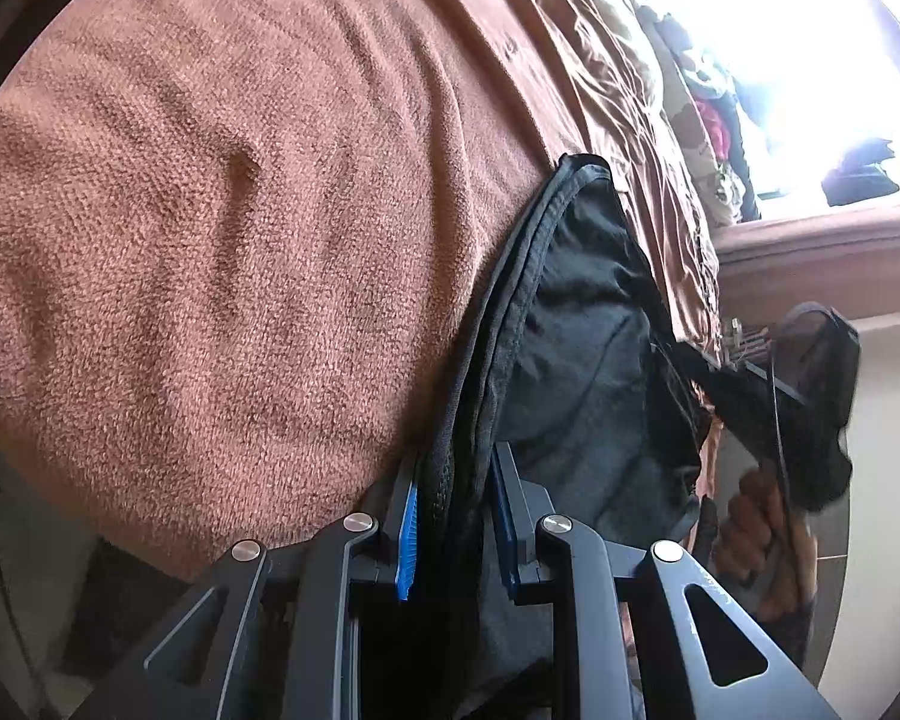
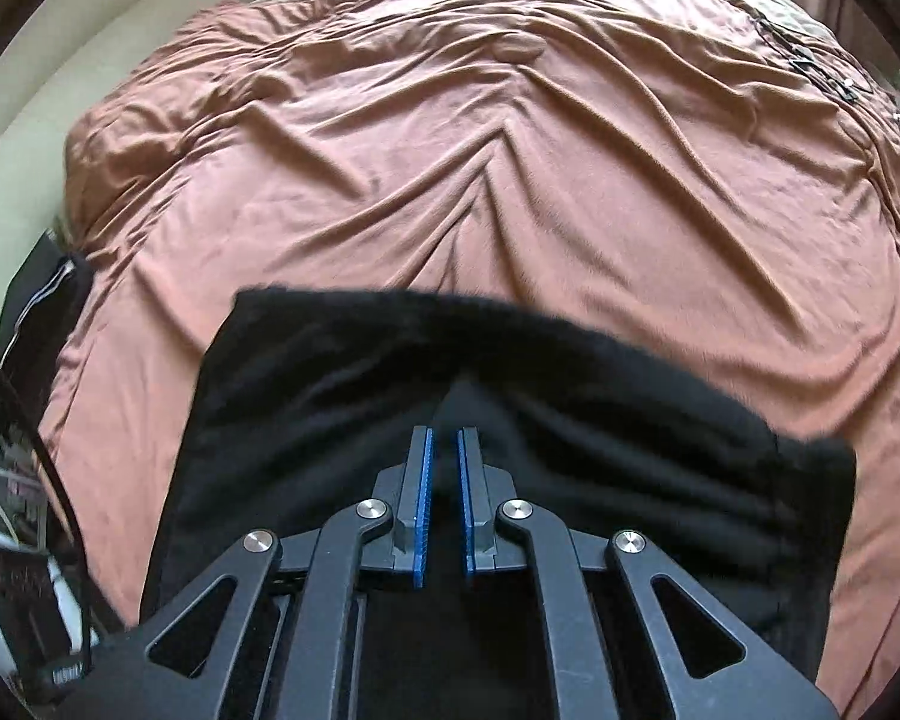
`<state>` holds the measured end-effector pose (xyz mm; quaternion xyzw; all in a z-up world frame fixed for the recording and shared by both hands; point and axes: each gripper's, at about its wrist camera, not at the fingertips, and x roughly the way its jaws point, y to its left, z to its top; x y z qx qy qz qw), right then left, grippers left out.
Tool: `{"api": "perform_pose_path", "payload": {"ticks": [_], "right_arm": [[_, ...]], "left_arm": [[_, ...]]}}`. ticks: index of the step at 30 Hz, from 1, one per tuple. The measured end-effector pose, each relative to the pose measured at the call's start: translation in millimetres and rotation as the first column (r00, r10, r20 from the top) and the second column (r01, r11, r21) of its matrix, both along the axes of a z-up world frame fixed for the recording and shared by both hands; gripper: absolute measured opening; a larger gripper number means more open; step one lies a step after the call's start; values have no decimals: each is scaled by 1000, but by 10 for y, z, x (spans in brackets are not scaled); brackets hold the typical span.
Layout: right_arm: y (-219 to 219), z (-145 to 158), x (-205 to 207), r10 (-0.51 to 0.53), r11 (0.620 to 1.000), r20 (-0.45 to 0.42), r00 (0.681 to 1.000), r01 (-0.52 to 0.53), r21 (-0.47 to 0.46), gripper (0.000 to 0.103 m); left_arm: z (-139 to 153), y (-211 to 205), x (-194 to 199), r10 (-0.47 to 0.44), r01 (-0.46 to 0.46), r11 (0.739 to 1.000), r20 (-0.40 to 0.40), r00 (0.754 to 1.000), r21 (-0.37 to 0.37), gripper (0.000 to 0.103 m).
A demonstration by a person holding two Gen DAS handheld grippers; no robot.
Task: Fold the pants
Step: 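Lift the black pants with both tools and fold them over toward the waistband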
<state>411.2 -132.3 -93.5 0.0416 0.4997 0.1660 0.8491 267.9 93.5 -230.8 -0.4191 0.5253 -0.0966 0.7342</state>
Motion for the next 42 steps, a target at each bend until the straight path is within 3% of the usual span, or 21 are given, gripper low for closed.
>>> {"api": "perform_pose_path", "payload": {"ticks": [9, 18, 28, 31, 35, 42], "right_arm": [[-112, -85, -484, 57, 998, -9, 998, -57, 37, 3], [-256, -359, -856, 18, 996, -56, 998, -13, 92, 3], [-346, -378, -1195, 31, 990, -53, 998, -24, 136, 3], [-374, -422, -1290, 33, 988, -65, 997, -23, 151, 3], [-446, -375, -1366, 24, 987, -63, 998, -14, 159, 3], [-731, -148, -1496, -27, 977, -25, 999, 32, 211, 3]], "left_arm": [[33, 8, -100, -6, 6, 1000, -7, 1000, -5, 23], [39, 23, -85, -25, 25, 1000, -14, 1000, -10, 23], [45, -75, 56, -75, 75, 997, -25, 997, 21, 22], [66, -100, 89, -94, 94, 994, -20, 995, 48, 11], [132, -130, 103, -104, 103, 993, 5, 995, 59, 8], [382, -132, 153, -107, 108, 994, 69, 992, -3, 8]]}}
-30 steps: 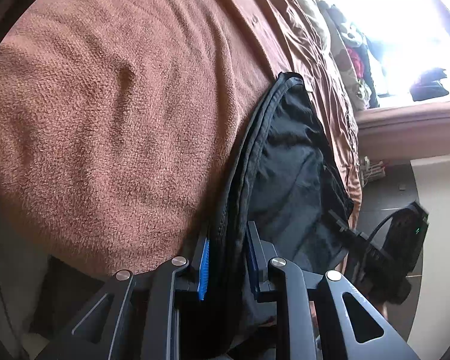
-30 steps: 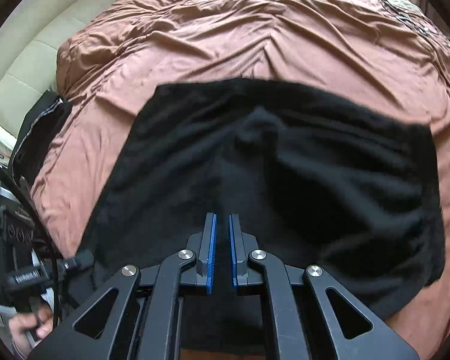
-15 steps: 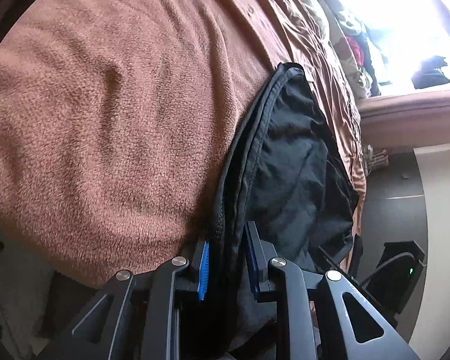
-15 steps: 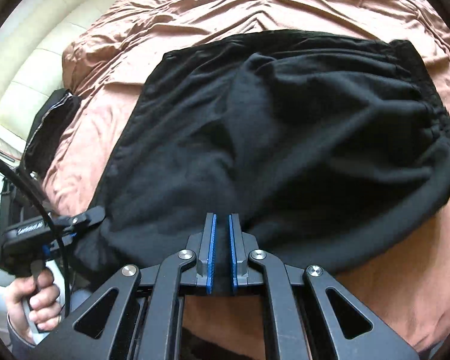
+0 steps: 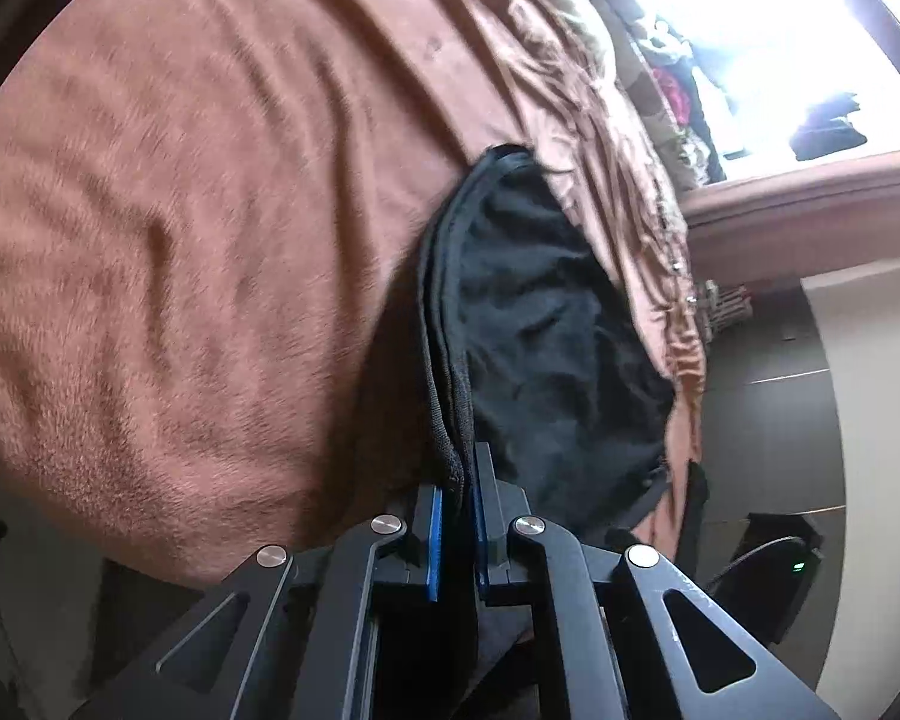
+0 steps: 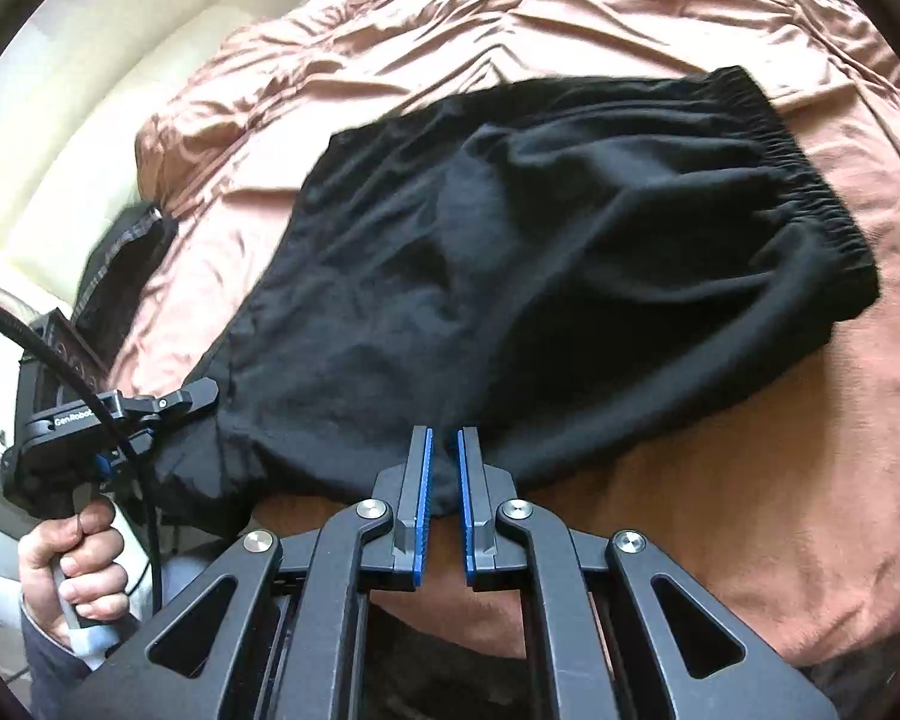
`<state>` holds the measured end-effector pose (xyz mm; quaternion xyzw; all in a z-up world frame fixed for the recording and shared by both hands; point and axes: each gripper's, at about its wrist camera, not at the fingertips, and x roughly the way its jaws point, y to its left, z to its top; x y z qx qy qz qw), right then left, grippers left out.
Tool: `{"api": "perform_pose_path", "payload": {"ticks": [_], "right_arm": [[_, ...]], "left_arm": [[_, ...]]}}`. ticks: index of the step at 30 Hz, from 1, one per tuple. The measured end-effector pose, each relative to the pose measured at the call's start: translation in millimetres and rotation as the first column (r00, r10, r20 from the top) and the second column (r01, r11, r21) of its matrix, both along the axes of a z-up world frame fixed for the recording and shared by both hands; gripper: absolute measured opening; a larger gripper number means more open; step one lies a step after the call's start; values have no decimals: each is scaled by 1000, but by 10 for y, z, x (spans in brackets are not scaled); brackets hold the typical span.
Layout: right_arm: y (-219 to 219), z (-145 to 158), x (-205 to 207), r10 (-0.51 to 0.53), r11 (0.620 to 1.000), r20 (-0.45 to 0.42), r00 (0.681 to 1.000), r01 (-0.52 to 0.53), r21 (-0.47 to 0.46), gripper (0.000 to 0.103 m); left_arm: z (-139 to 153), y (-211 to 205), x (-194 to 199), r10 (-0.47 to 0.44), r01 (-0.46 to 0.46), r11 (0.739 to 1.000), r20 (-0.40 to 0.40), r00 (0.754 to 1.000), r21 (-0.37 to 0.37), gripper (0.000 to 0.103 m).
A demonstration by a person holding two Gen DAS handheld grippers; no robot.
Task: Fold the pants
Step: 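Lift the black pants with both tools and fold them over toward the waistband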
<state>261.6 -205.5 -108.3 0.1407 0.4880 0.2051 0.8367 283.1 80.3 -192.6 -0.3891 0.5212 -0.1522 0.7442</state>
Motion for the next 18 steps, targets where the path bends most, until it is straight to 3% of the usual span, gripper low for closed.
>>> {"api": "perform_pose_path", "payload": {"ticks": [6, 9, 18], "right_arm": [[-209, 68, -112, -32, 998, 25, 999, 30, 54, 3], [-324, 191, -213, -36, 996, 65, 997, 31, 81, 3], [-767, 360, -345, -77, 987, 72, 994, 66, 147, 8]], "left_arm": [[378, -202, 116, -55, 55, 998, 76, 996, -4, 8], [580, -391, 186, -112, 108, 993, 135, 984, 39, 8], [836, -887, 444, -208, 204, 978, 190, 959, 45, 8]]}}
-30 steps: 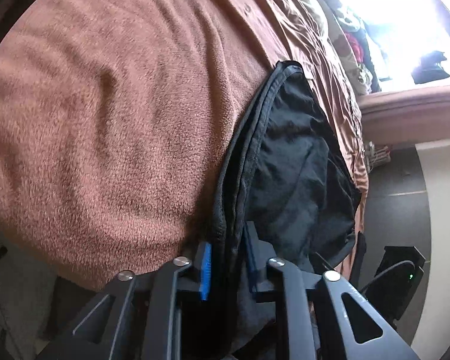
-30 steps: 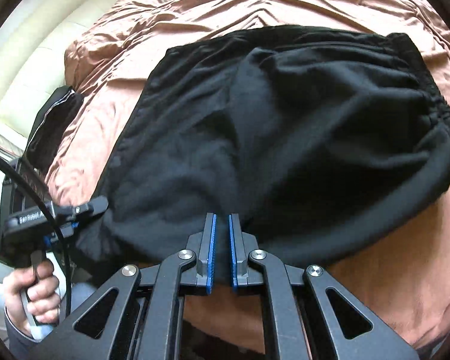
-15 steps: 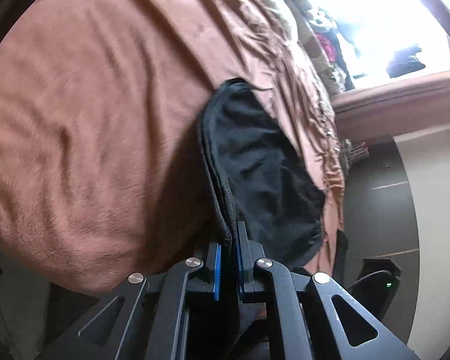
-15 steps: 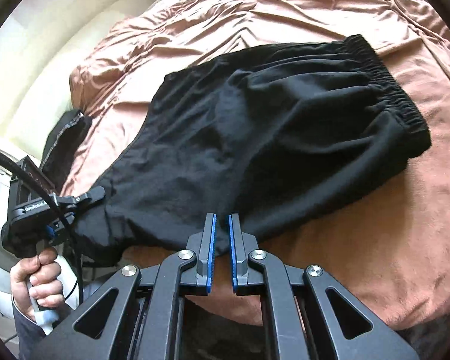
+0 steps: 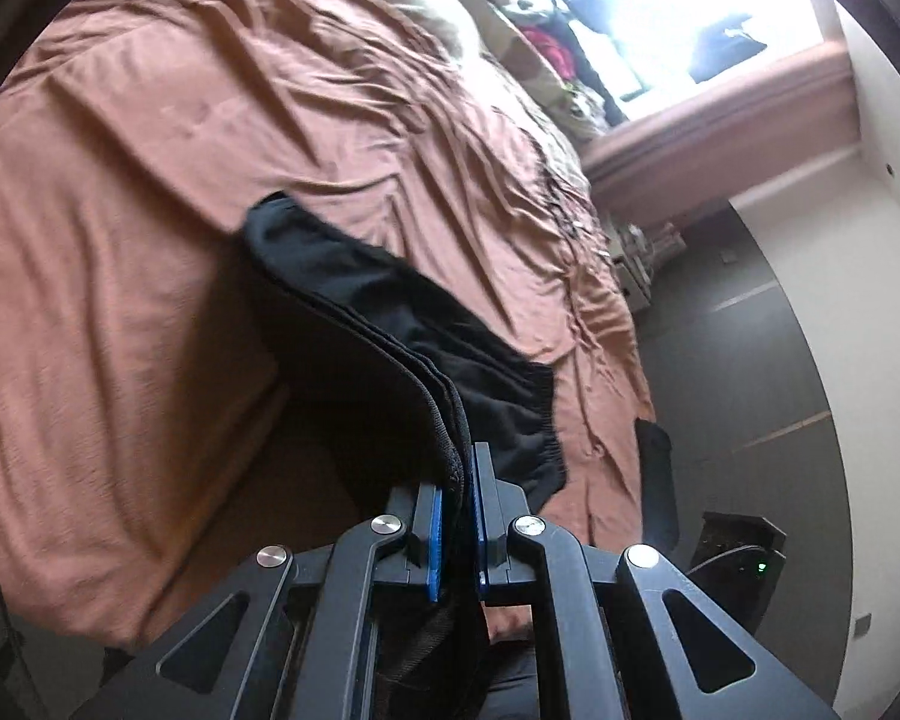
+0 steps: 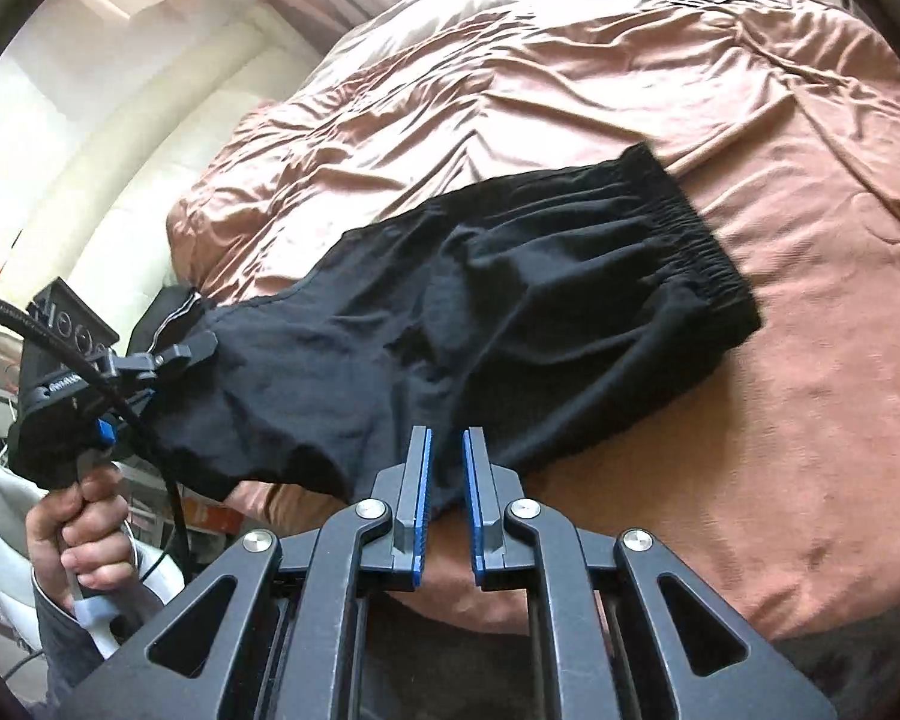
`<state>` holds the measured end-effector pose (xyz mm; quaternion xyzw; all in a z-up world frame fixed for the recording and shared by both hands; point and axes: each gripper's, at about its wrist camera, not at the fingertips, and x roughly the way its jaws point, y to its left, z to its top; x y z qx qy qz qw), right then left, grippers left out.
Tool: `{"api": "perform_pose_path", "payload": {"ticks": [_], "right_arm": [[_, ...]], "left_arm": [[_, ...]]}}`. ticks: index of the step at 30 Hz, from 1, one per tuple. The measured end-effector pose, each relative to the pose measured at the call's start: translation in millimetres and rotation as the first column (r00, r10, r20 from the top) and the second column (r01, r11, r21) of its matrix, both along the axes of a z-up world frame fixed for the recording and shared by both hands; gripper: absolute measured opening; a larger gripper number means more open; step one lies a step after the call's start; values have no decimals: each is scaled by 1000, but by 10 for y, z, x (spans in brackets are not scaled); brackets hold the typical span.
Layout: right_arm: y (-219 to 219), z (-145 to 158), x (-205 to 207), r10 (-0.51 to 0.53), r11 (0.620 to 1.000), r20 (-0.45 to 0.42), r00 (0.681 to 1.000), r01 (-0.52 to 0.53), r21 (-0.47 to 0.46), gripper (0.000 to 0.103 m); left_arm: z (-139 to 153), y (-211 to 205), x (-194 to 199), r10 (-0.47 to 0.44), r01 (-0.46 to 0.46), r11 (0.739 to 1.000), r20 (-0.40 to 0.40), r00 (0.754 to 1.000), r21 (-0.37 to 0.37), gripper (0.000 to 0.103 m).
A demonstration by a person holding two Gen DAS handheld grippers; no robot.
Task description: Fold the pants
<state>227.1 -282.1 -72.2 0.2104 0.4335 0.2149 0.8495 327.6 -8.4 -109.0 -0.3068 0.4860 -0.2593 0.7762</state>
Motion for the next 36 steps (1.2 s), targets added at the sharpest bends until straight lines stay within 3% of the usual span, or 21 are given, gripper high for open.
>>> {"api": "perform_pose_path", "payload": {"ticks": [6, 10, 11, 28, 30, 31, 33, 36], "right_arm": [[-253, 51, -71, -41, 999, -1, 999, 41, 31, 10], [-439, 92, -142, -79, 996, 11, 997, 78, 49, 40], [-466, 98, -146, -86, 995, 15, 996, 85, 52, 41], [-1076, -73, -233, -188, 976, -44, 981, 191, 101, 41], [-1104, -98, -231, -197, 974, -56, 979, 202, 103, 44], [-1119, -113, -228, -203, 973, -63, 977, 209, 102, 52], [-1139, -116, -224, -213, 970, -68, 975, 219, 105, 59], [-1136, -110, -223, -208, 971, -71, 976, 214, 107, 61]], "left_arm": [[84, -378, 160, -72, 72, 997, 17, 997, 4, 8], [88, -685, 261, -122, 122, 992, 13, 992, 0, 8], [74, -771, 287, -136, 136, 991, 7, 991, -1, 8], [-386, -1890, 340, -311, 313, 950, -110, 944, 3, 10], [-436, -1950, 323, -319, 321, 947, -126, 939, -3, 21], [-451, -1966, 326, -324, 325, 945, -132, 937, -15, 26], [-465, -1971, 306, -330, 328, 944, -136, 934, -40, 58], [-412, -1885, 265, -313, 312, 950, -119, 942, -28, 82]]}}
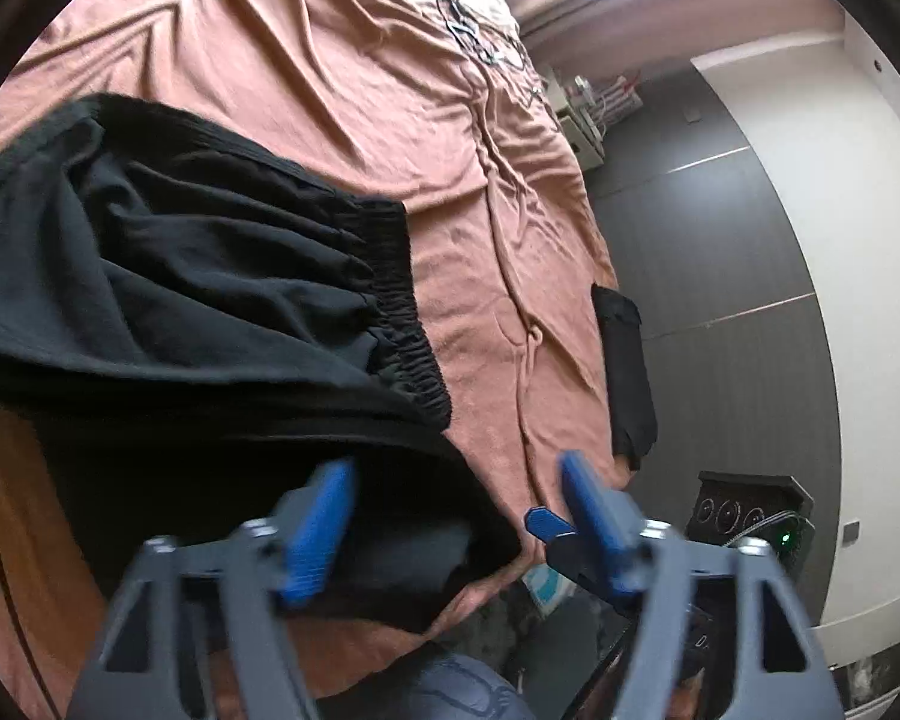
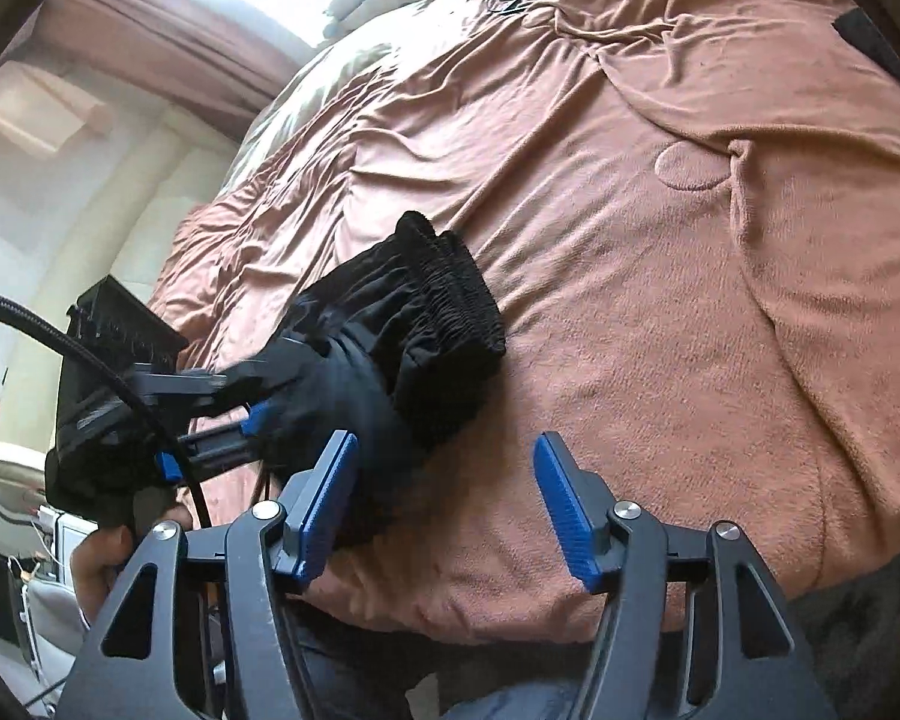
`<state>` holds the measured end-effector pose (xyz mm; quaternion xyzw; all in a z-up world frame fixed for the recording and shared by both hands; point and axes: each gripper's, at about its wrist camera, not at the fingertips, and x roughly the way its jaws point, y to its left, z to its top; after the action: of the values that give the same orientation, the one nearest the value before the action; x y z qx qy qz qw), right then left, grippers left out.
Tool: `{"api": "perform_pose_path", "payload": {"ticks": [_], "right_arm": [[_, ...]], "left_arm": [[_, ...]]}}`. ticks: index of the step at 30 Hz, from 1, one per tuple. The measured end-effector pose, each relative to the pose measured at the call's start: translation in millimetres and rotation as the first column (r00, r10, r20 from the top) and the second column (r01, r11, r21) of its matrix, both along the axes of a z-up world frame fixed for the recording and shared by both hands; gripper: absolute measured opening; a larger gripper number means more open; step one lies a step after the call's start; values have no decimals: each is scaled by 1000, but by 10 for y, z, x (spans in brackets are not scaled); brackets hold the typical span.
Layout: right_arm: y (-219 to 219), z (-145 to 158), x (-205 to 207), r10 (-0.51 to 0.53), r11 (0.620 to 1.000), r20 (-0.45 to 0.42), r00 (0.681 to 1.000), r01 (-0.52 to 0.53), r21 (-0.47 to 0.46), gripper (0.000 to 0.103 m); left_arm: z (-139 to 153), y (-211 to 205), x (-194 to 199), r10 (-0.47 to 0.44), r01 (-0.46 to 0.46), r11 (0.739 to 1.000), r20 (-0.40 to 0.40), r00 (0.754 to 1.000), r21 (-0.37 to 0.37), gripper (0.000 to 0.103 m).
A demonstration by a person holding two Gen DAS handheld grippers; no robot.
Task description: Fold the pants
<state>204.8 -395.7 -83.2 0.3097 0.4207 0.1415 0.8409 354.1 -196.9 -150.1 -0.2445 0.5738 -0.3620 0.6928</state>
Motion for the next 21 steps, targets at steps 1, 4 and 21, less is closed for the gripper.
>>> {"api": "perform_pose_path", "payload": {"ticks": [1, 4, 21], "right_arm": [[23, 11, 4, 6, 1000, 2, 1000, -6, -3, 62], [107, 19, 40, 28, 999, 2, 1000, -28, -19, 65], [590, -48, 497, 87, 992, -71, 994, -93, -82, 70]], "left_arm": [[18, 47, -6, 8, -8, 1000, 4, 1000, 2, 83], [52, 228, 0, 43, -44, 999, 13, 999, 15, 85], [-379, 951, 141, 235, -229, 971, -82, 969, 72, 97]]}}
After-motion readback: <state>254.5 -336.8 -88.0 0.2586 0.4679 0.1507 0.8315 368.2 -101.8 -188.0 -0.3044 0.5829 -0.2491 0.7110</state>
